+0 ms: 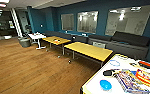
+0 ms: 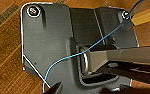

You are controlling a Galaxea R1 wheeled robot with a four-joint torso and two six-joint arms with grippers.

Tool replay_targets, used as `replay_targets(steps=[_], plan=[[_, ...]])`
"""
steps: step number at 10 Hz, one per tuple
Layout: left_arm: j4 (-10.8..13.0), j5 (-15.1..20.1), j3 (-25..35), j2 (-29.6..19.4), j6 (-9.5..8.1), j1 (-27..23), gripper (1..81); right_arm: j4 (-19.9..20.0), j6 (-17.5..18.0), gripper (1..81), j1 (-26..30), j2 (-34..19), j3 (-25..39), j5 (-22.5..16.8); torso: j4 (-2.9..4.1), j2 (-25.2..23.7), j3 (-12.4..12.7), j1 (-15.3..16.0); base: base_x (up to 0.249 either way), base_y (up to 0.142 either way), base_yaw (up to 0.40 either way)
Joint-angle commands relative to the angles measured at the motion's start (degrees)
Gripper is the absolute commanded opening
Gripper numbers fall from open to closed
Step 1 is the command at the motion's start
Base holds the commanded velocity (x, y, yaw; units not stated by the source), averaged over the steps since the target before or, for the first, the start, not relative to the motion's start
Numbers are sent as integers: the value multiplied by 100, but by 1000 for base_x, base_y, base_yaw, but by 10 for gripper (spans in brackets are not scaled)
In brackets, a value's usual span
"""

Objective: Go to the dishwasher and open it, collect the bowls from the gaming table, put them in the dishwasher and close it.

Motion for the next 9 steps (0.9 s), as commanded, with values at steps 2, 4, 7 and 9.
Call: replay_targets(steps=[2, 4, 7, 9], plan=[[47, 312, 23, -23, 30, -183, 811, -79, -27, 811, 222, -15, 26, -314, 0, 0, 0, 2, 92, 0, 0], [47, 338, 23, -14, 30, -183, 811, -96, -18, 811, 230, -15, 26, -314, 0, 2, 0, 7, 0, 0, 0], [47, 347, 23, -14, 30, -183, 811, -96, -26, 811, 230, -15, 26, -314, 0, 2, 0, 2, 0, 0, 0], [56, 347, 32, -14, 30, -183, 811, -96, -19, 811, 222, -6, 9, -314, 0, 2, 0, 0, 0, 0, 0]])
